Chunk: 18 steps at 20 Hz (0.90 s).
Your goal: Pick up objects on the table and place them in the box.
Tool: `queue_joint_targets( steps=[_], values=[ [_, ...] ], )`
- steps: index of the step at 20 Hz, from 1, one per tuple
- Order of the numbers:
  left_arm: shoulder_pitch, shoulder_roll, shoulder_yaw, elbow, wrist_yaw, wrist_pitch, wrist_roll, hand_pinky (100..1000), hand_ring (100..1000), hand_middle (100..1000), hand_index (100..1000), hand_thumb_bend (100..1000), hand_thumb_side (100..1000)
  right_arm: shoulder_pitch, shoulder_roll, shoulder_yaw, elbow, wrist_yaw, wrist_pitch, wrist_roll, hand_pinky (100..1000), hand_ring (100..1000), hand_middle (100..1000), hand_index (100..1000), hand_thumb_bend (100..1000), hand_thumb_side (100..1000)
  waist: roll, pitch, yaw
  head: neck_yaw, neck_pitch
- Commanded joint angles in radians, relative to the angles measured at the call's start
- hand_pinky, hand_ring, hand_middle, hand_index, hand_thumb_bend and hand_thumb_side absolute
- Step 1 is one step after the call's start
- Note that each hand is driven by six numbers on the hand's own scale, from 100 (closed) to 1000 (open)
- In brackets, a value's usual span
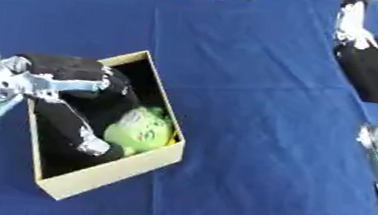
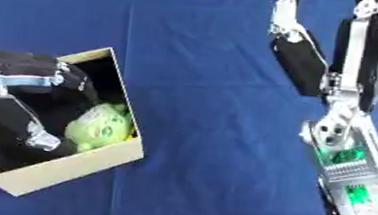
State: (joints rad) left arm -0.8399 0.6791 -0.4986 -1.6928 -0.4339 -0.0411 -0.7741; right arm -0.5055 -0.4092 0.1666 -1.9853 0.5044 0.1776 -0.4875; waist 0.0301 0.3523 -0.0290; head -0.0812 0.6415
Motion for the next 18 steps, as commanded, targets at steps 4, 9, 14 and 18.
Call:
queue_joint_targets(
  steps=[4,9,14,18],
  values=[
    [-0.048,0.029,0.087,-0.045,-0.035,-0.001,0.058,553,734,726,796,425,645,-0.008,-0.012,-0.008,-0.015,-0.001,-0.002,-0.004,939,757,733,883,100,553,0.000,-0.032,0.005,-0.006,0.012],
    [-0.020,0.035,0.220,-0.107,-0.019,0.030,0.234,545,711,719,792,100,664,-0.019,-0.017,-0.015,-0.015,0.009,-0.004,-0.002,937,759,733,881,100,551,-0.003,-0.030,0.006,-0.004,0.015],
    [0.078,0.003,0.379,-0.173,0.048,0.057,0.563,565,706,727,824,100,767,-0.033,-0.015,-0.022,-0.015,0.018,-0.009,-0.001,936,760,734,880,100,550,-0.009,-0.024,0.003,0.005,0.008],
    [0.156,-0.048,0.488,-0.228,0.107,0.064,0.856,545,675,704,827,100,784,-0.038,-0.015,-0.028,-0.015,0.023,-0.010,-0.002,934,760,734,879,100,548,-0.016,-0.021,0.002,0.009,0.000]
  ],
)
